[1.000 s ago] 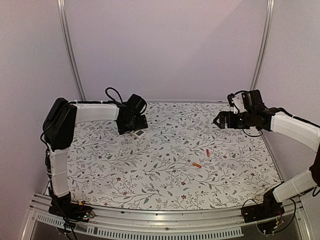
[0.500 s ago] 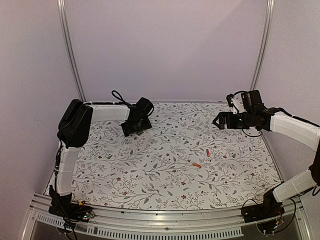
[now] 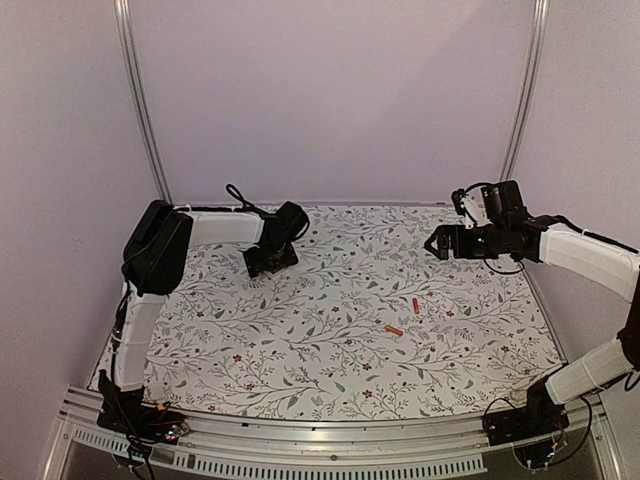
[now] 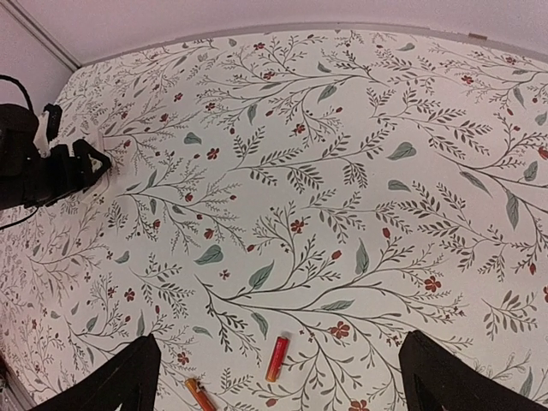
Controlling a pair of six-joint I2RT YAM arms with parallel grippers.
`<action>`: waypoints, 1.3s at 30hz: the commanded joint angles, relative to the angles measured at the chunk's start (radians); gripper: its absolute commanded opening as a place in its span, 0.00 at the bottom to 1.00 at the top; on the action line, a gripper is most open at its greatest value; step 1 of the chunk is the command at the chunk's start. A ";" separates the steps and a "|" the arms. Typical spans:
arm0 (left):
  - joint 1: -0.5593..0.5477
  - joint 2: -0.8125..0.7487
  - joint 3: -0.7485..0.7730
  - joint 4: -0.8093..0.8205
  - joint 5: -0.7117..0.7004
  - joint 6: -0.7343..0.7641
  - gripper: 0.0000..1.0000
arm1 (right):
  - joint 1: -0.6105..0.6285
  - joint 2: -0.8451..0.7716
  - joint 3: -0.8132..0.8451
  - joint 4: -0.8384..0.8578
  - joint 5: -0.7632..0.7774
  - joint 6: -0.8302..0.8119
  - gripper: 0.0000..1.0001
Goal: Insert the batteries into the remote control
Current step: Move the remote control to the center of the board, then pick up the remote control from the center of the board.
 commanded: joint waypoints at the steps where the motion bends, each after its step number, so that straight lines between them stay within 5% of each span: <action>1: -0.003 -0.051 -0.092 -0.048 0.033 0.067 0.82 | 0.005 0.016 -0.005 0.010 -0.025 -0.003 0.99; 10: 0.018 -0.240 -0.380 0.158 0.173 0.259 0.77 | 0.005 -0.009 -0.015 0.007 -0.048 0.002 0.99; 18: 0.071 -0.174 -0.363 0.250 0.266 0.386 0.82 | 0.005 -0.002 -0.011 0.007 -0.079 -0.008 0.99; 31: 0.079 -0.194 -0.366 0.224 0.331 0.505 0.47 | 0.005 0.013 -0.034 0.076 -0.140 -0.027 0.99; 39: 0.064 -0.308 -0.428 0.210 0.448 0.588 0.39 | 0.005 -0.011 -0.055 0.101 -0.208 -0.037 0.99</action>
